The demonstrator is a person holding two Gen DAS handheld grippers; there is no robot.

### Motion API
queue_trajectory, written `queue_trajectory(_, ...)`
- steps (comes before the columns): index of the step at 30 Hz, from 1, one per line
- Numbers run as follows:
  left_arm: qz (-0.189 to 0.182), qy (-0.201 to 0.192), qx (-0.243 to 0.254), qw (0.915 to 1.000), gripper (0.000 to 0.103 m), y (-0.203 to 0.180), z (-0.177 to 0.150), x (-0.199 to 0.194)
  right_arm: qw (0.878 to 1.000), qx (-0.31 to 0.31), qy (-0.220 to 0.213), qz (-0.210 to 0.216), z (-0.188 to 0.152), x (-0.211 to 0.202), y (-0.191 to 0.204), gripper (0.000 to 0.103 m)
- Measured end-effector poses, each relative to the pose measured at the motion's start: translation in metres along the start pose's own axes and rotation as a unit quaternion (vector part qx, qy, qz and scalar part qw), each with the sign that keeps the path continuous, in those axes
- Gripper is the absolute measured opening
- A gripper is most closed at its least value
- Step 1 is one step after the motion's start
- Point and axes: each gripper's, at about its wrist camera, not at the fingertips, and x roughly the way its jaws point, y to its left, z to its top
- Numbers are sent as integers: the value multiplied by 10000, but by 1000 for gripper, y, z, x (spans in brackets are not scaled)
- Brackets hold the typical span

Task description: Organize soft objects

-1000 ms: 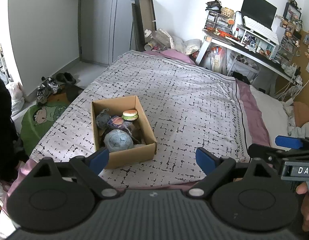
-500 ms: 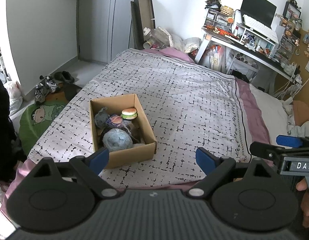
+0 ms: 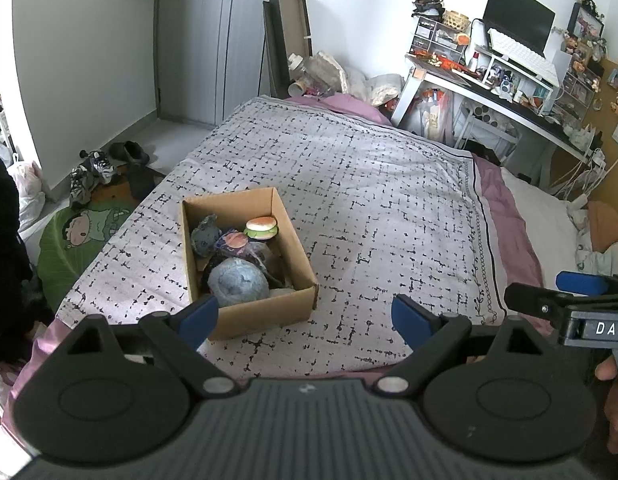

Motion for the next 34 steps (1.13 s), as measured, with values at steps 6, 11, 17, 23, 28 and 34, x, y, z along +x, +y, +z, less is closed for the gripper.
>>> queue_trajectory(6, 1, 8, 18, 10000, 93, -1, 0, 0, 10000, 0, -1, 1, 0, 0, 0, 103)
queue_trajectory(11, -2, 5, 37, 10000, 93, -2, 0, 0, 10000, 7, 0, 3, 0, 0, 0, 103)
queue_trajectory(17, -1, 3, 59, 10000, 93, -3, 1, 0, 10000, 2, -3, 3, 0, 0, 0, 103)
queue_trajectory(23, -4, -4, 81, 10000, 93, -4, 2, 0, 10000, 21, -6, 18, 0, 0, 0, 103)
queue_trajectory(28, -46, -38, 113, 9999, 93, -5, 2, -1, 10000, 18, -4, 10, 0, 1, 0, 103)
queue_trajectory(34, -127, -88, 123, 9998, 93, -2, 2, -1, 10000, 16, 23, -19, 1, 2, 1, 103)
